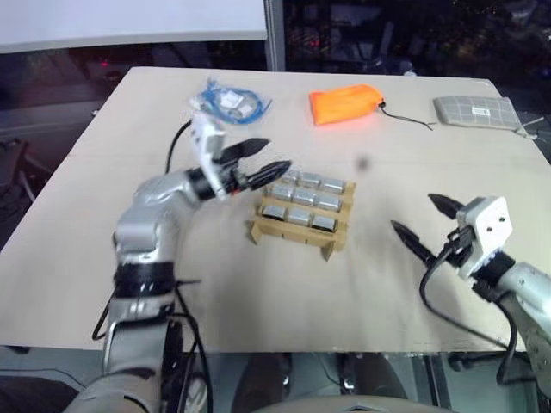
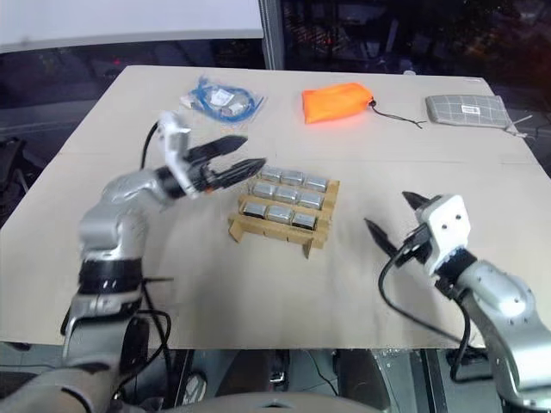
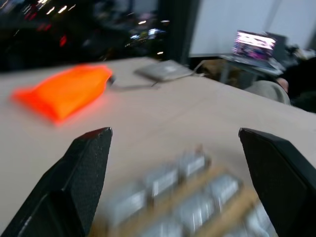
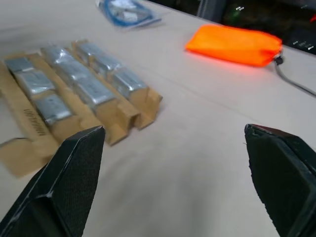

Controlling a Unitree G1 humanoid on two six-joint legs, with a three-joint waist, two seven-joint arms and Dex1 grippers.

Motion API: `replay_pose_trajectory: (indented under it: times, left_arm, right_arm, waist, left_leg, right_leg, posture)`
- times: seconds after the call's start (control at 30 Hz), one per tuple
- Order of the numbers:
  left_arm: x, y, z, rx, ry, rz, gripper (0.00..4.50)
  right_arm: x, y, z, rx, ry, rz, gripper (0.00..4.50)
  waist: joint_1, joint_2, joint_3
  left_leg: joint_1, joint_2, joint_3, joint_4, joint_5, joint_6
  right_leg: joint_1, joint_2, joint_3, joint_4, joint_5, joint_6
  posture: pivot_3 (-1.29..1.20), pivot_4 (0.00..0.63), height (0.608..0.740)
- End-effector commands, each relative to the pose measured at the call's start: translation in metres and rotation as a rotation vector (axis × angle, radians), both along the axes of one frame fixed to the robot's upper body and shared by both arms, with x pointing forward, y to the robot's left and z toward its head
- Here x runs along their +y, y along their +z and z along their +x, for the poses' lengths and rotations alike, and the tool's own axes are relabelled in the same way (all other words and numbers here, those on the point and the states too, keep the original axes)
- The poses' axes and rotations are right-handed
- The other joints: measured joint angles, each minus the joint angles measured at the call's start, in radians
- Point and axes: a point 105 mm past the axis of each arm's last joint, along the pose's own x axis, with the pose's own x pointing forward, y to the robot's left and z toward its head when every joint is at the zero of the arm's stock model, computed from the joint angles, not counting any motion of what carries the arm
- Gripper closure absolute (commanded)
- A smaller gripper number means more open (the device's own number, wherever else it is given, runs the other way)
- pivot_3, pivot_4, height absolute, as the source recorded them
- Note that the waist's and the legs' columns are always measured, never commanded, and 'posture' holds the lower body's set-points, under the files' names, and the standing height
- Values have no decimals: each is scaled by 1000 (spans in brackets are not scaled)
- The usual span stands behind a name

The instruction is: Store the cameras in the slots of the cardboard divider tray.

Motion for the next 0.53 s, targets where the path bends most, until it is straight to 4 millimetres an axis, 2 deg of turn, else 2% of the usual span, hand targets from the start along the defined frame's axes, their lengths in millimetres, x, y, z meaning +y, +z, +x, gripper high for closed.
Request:
replay_pose_trajectory:
  times: [0.03, 0.07, 0.17, 0.23, 0.4, 0.47, 0.53]
  left_arm:
    - [0, 6, -33, -66, 10, 25, 93]
    - [-1, 2, -37, -67, 30, 38, 93]
    - [6, -32, -65, -17, 80, 128, 93]
    - [9, -48, -76, 20, 128, 148, 93]
    - [10, -62, -90, 58, 146, 148, 93]
    - [7, -68, -98, 73, 121, 160, 93]
    - [-1, -74, -102, 91, 88, 165, 93]
  right_arm:
    - [-6, 3, 0, -20, 77, -6, 0]
    - [-11, 2, 1, -21, 77, -5, 0]
    - [-23, -4, -6, 8, 111, -17, 0]
    - [-33, -9, -11, 32, 107, -40, 0]
    - [-46, -14, -16, 58, 84, -65, 0]
    - [-51, -14, -11, 48, 56, -83, 0]
    - [-60, -15, -3, 52, 38, -93, 0]
  waist:
    - [13, 0, 0]
    - [19, 0, 0]
    - [18, 1, 0]
    - [19, 0, 0]
    - [19, 1, 0]
    - [15, 2, -1]
    - [11, 1, -1]
  left_leg:
    - [0, -1, 0, 0, 1, -1]
    - [0, -1, 0, -1, 1, -2]
    - [1, -2, 0, -1, -1, 2]
    - [3, -2, 2, -3, -2, 2]
    - [8, 0, 0, -4, -1, 1]
    - [15, 0, 2, -4, -1, 1]
    - [16, 0, 3, -4, -1, 1]
  right_leg:
    - [0, -1, 0, 0, 0, 0]
    - [0, -1, 0, -1, 0, 0]
    - [1, -3, 1, -2, 0, 0]
    - [2, -5, 3, -3, 0, 0]
    - [6, -7, 2, -2, -2, -5]
    - [13, -8, 4, -3, -3, -5]
    - [13, -10, 5, -3, -3, -5]
  posture:
    - [0, 150, 740]
    - [0, 150, 740]
    - [0, 150, 740]
    - [0, 150, 740]
    - [0, 150, 740]
    - [0, 150, 740]
    - [0, 150, 740]
